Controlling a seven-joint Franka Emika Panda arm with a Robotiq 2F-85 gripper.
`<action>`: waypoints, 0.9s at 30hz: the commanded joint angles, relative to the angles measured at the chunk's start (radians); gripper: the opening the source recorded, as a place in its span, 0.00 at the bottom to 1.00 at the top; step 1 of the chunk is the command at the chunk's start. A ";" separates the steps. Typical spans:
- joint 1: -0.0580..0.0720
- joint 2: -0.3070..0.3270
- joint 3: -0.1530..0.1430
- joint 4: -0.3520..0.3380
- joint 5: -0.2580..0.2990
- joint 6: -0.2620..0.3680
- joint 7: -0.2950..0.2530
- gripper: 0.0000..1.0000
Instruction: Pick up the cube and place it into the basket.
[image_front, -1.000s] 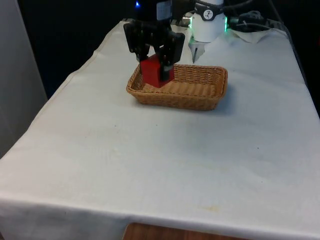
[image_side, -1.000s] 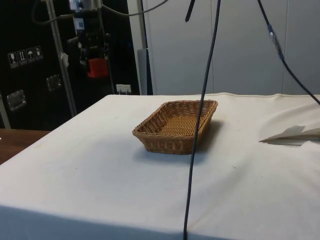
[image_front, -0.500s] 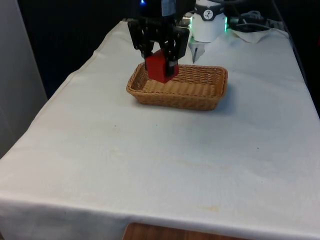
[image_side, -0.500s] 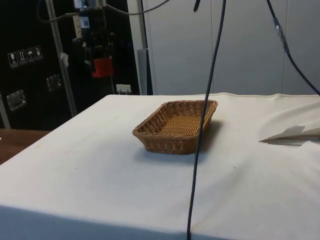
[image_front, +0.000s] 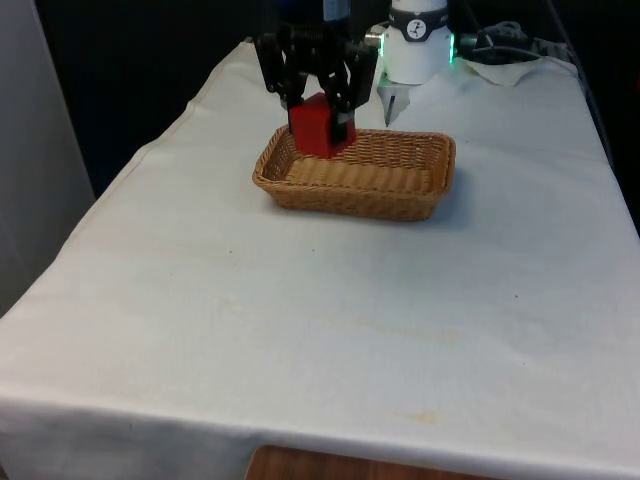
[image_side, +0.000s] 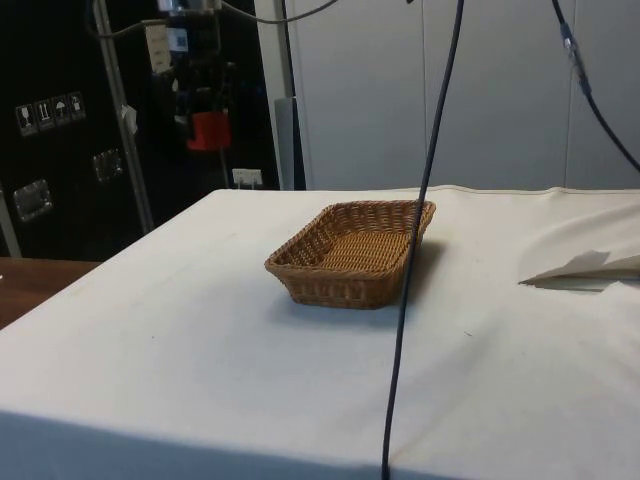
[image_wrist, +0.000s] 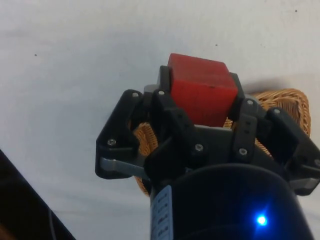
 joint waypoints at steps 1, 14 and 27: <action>0.004 -0.020 -0.002 -0.025 -0.002 0.028 -0.002 0.02; 0.015 -0.106 -0.002 -0.136 -0.013 0.109 -0.007 0.02; 0.030 -0.188 0.013 -0.242 -0.024 0.158 -0.008 0.02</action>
